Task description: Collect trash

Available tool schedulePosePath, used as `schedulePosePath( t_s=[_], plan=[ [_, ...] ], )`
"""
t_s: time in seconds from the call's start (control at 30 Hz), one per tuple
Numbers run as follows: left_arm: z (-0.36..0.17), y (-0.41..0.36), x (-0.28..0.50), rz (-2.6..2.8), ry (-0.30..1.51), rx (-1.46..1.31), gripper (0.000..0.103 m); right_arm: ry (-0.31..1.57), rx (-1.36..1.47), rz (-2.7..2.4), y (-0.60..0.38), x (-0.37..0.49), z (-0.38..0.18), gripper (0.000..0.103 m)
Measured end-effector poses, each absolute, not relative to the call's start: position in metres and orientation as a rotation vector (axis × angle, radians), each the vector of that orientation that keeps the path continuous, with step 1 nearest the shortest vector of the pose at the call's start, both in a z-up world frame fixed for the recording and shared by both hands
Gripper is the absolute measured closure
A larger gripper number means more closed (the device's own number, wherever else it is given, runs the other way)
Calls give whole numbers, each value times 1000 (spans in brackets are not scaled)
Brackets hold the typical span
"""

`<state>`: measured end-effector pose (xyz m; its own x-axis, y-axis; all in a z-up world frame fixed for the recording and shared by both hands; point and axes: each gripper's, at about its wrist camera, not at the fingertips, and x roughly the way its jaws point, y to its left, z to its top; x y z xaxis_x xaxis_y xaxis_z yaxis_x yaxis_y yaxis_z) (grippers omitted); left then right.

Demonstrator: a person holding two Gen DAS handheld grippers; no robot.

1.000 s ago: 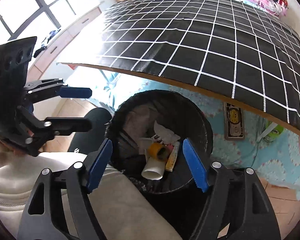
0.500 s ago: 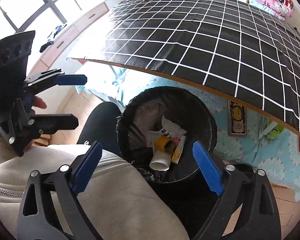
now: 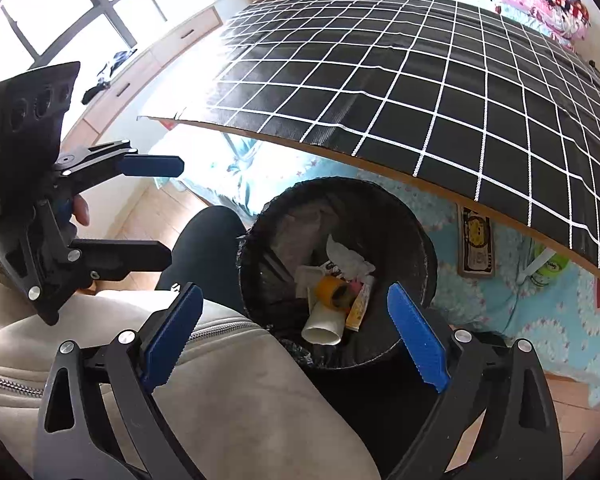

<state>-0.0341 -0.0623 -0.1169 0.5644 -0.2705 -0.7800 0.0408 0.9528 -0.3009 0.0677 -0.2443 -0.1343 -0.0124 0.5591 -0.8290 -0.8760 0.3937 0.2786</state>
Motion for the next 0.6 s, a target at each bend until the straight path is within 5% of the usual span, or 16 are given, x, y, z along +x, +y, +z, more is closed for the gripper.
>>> schedulePosePath(
  t_s=[0.6],
  plan=[
    [-117,-62,-34,-197,956,-278,9,1070,-374,1179,-245,68,-133,9]
  ],
)
